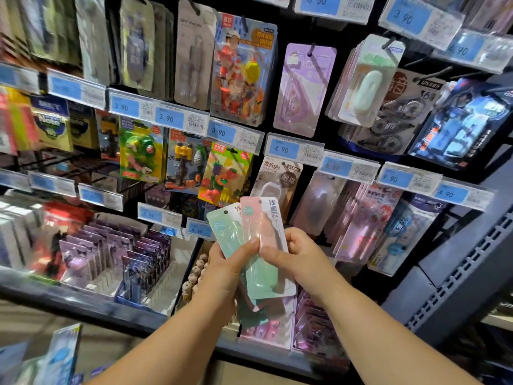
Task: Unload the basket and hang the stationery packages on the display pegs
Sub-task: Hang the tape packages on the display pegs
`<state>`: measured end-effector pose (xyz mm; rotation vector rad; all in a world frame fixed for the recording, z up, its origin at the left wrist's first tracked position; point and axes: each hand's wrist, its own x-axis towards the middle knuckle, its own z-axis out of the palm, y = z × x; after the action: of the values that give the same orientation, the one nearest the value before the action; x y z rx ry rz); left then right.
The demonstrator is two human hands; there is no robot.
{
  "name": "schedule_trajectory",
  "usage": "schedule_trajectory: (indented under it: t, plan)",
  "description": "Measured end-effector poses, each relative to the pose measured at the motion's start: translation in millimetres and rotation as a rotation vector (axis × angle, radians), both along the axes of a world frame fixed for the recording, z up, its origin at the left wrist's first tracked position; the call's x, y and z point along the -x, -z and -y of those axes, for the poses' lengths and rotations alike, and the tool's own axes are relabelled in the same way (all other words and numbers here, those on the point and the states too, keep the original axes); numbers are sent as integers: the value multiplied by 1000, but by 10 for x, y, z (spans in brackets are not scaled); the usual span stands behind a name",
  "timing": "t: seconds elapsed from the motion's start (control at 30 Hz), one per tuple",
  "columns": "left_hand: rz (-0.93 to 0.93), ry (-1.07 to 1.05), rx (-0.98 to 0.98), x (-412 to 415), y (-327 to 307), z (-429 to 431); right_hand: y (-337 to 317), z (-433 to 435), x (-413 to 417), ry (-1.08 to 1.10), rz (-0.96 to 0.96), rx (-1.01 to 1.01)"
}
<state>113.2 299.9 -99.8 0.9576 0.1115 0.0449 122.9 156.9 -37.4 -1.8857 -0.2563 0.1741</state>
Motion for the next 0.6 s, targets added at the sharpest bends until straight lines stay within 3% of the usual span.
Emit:
schedule_trajectory:
  t: [0.27,0.6]
  plan:
    - [44,52,-13,49,-10,22,-44,69,83,73,-166,-384]
    - [-56,17,37,26,-25,22,5,463,-147,349,63,-494]
